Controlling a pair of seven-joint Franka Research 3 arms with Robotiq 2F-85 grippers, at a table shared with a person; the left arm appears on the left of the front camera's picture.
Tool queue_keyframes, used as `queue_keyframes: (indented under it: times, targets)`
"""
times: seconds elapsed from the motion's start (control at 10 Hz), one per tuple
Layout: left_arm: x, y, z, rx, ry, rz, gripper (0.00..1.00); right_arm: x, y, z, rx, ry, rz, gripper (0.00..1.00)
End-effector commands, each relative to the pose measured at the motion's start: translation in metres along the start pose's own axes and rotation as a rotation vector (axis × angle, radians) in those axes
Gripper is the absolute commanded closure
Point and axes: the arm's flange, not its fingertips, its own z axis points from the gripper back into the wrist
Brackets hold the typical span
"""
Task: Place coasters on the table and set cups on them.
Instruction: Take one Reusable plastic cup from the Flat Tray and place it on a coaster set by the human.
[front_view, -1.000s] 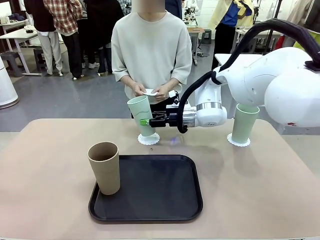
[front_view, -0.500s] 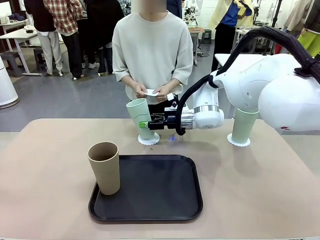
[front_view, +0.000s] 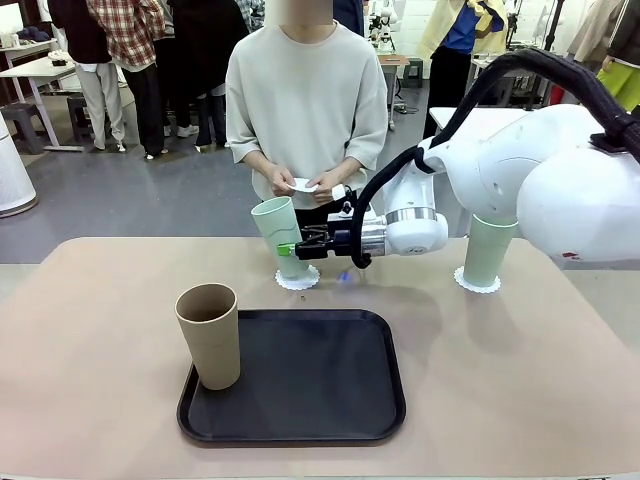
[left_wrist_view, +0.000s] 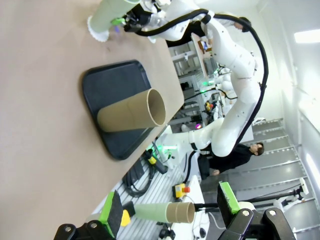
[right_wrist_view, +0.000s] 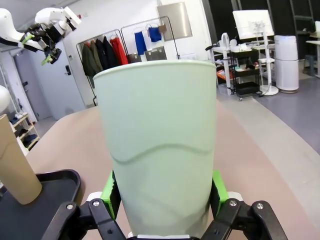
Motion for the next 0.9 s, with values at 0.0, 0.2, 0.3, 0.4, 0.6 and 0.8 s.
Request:
queue_keyframes:
  times: [0.0,0.2,0.3,0.4,0.6,0.8]
  targets:
    - [-0.001,-0.001,0.002,-0.011,-0.005,-0.007,0.00,-0.006,0.000,0.007,-0.053,0.085,0.002,0.15]
    - [-0.001,-0.001,0.002,-0.011,-0.005,-0.007,0.00,-0.007,0.001,0.009,-0.061,0.101,-0.007,0.15]
    - [-0.001,-0.001,0.002,-0.011,-0.005,-0.007,0.00,-0.006,0.001,0.011,-0.075,0.112,-0.008,0.12]
    - [-0.001,-0.001,0.002,-0.011,-0.005,-0.007,0.00,-0.006,0.002,0.013,-0.083,0.121,-0.010,0.10]
    - [-0.001,-0.001,0.002,-0.011,-0.005,-0.007,0.00,-0.006,0.003,0.016,-0.099,0.140,-0.009,0.06]
    - [-0.001,-0.001,0.002,-0.011,-0.005,-0.007,0.00,-0.006,0.003,0.017,-0.108,0.146,-0.010,0.03]
